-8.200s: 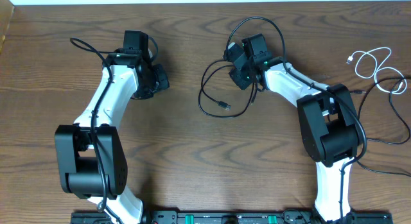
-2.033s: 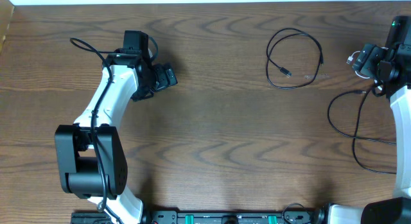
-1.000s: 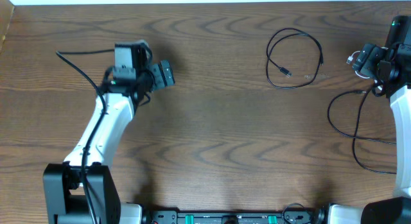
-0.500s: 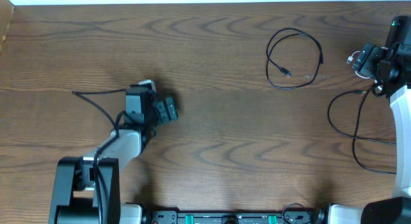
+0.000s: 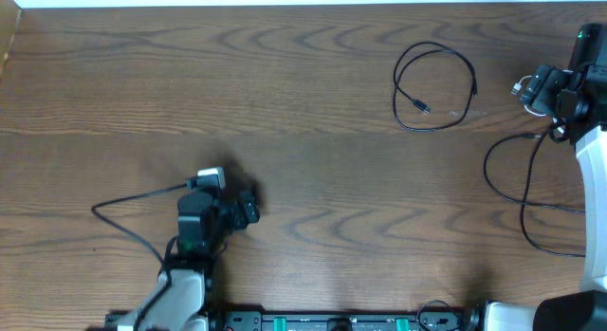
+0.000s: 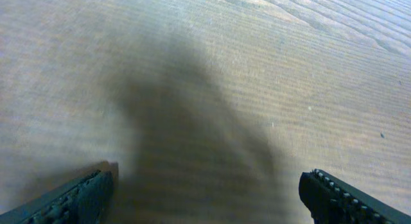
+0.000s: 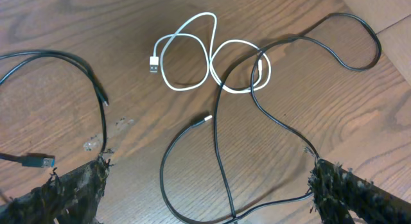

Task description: Untangle cables

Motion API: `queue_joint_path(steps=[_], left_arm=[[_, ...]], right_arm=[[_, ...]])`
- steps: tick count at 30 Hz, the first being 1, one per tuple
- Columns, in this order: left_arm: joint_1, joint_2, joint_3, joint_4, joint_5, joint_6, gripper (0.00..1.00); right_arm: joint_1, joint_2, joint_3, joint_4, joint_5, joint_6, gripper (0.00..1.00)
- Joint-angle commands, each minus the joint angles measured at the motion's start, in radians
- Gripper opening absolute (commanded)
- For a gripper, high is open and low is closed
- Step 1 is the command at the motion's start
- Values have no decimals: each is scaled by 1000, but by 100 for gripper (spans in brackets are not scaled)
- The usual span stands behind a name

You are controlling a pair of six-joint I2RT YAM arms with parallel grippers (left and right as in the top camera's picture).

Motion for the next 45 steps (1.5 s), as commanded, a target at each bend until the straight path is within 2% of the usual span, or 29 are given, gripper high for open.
queue_joint_path(steps=[1,5,8,13,14,19,26,31,45], left_arm=[[-2,-86,-65,3,-22,10,98],[-2,-184,-72,-90,-23,10,98],[-2,-336,-72,-241,-26,11,98],[-2,-618,-72,-510,-43,11,98],[-2,-755,-72,-578,-54,35,98],[-2,-976,-72,-578,-50,95,98],[-2,-1182,-72,-578,-32,128,98],[-2,-1179,-72,-577,0,230,98],[-2,-1175,-72,-574,-6,227,98]], right_arm=[[-8,4,-4,-1,1,14,99],[-8,4,-4,-1,2,14,99],[-8,4,-4,-1,2,14,99],[-8,4,-4,-1,2,14,99],[-8,4,-4,-1,1,14,99],[-8,4,-4,-1,2,14,99],[-8,4,-4,-1,1,14,99],[-8,4,-4,-1,1,14,99],[-8,4,-4,-1,2,14,99]])
